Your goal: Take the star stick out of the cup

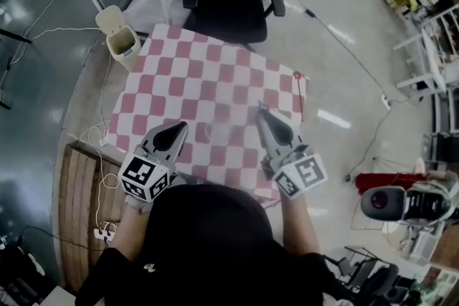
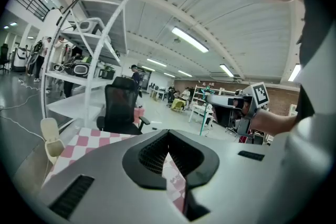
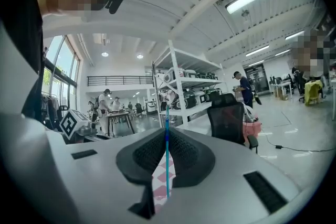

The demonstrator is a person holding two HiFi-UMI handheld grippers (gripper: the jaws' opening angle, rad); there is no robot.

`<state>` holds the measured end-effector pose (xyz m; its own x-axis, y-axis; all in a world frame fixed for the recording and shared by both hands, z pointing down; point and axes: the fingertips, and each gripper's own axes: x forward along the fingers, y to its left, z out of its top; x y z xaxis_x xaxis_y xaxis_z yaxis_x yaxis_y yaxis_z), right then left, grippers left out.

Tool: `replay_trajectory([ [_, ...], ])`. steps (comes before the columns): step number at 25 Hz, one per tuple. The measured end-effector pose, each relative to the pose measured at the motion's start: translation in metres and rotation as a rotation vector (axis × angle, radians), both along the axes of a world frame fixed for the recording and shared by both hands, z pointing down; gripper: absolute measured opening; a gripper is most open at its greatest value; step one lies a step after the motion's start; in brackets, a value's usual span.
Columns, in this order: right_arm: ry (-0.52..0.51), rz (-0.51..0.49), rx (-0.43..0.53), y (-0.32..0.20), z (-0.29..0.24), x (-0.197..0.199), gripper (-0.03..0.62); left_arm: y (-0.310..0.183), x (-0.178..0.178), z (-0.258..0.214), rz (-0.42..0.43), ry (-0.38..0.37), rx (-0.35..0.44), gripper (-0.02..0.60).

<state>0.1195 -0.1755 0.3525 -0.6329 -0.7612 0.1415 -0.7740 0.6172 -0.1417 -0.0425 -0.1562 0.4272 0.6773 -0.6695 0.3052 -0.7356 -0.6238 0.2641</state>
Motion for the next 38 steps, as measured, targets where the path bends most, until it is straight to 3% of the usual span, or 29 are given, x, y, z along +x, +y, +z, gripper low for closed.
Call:
replay_trajectory([
  [8,0.004,0.156,0.042,0.031,-0.025,0.052,0.029,-0.009,0.033,-0.016,0.103,0.028,0.034,0.041],
  [19,0.012,0.334,0.02,0.064,-0.007,0.107,0.029,-0.013,0.069,-0.02,0.203,0.041,0.05,0.041],
  [38,0.019,0.423,0.015,0.069,0.002,0.118,0.028,-0.019,0.085,-0.021,0.262,0.049,0.046,0.041],
])
